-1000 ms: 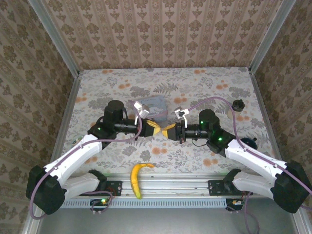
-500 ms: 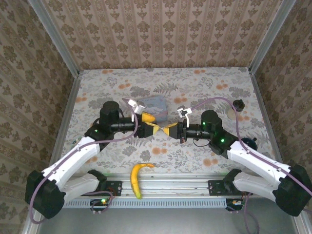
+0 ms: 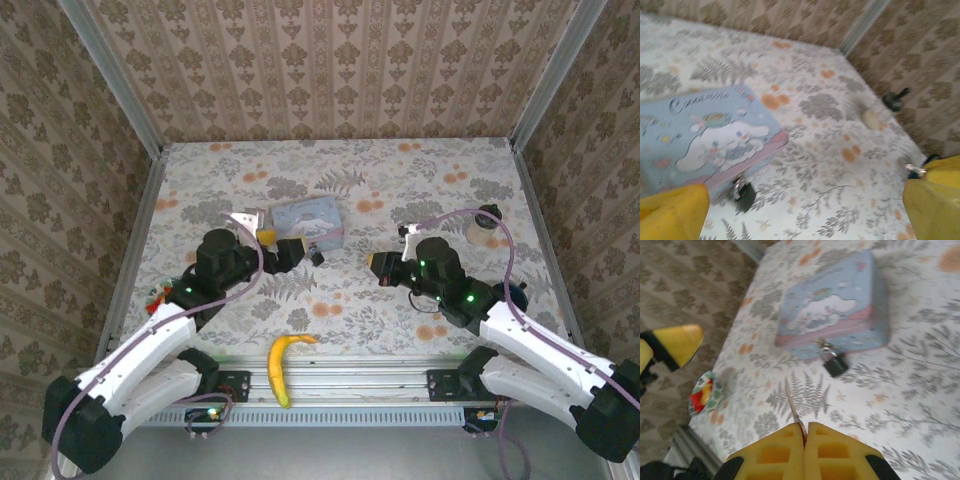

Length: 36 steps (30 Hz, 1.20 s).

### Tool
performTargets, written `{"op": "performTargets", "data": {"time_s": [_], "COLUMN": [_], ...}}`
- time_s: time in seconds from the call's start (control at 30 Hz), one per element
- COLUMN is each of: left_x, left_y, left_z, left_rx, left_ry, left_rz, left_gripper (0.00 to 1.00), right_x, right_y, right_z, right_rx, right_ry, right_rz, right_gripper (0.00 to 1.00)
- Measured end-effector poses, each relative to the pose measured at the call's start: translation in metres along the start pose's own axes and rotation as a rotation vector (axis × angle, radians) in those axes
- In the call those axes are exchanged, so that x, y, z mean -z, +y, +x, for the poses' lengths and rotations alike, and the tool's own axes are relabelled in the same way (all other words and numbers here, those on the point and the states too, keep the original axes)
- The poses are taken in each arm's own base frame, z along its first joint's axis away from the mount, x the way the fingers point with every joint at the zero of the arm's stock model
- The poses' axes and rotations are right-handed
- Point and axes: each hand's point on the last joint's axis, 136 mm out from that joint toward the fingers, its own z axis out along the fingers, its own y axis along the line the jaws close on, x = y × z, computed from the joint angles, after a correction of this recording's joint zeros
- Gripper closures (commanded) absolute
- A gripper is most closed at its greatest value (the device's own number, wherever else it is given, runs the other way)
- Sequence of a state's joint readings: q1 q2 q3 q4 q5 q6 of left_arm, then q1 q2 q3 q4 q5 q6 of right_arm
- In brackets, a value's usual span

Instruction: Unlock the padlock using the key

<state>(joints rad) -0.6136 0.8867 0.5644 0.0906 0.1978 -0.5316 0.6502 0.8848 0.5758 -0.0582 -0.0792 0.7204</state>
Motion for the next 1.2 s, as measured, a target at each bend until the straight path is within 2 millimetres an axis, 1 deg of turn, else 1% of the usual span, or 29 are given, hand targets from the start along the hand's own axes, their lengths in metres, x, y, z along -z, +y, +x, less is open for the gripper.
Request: {"op": "performTargets", "data": {"time_s": [0.13,0.23,0.4,0.57,0.73,0.8,0.87,1.0,1.2], "left_x": [-0.015,-0.023,-0.037,-0.054,-0.071,-0.076,-0.080,-0.088,-0.098], "left_y": [0.015,0.023,0.035,0.052,0.055,0.056,0.059,0.068,0.074], "left_z": [0.036,0.058,0.087,0.119,0.130,0.132,0.133,0.135,0.135], "left_rx": [0.022,0.015,0.008,0.001,0.001,0.003,0.007,0.011,0.005], "left_ry": [0.078,0.129,0.188,0.277,0.300,0.295,0.288,0.292,0.295], "left_rz": [-0.106,-0.182,-0.285,-0.381,-0.447,-0.477,-0.517,-0.598,-0.670], "left_gripper": [0.00,0.00,0.00,0.00,0.00,0.00,0.04,0.06,0.07], "right_x": [-0.002,-0.003,-0.003,-0.003,-0.004,-0.004,-0.004,-0.004,-0.005], "right_y": [-0.025,-0.037,-0.047,-0.052,-0.058,-0.060,-0.061,-0.063,-0.069], "right_z": [0.014,0.022,0.026,0.028,0.030,0.032,0.031,0.031,0.035], "right_rx": [-0.051,-0.078,-0.105,-0.117,-0.116,-0.115,-0.114,-0.113,-0.112], "right_ry": [0.015,0.028,0.024,0.020,0.028,0.032,0.028,0.026,0.041], "right_rz": [0.092,0.133,0.166,0.190,0.214,0.224,0.230,0.243,0.268], "right_gripper": [1.00,1.00,1.00,1.00,1.00,1.00,1.00,1.00,1.00]}}
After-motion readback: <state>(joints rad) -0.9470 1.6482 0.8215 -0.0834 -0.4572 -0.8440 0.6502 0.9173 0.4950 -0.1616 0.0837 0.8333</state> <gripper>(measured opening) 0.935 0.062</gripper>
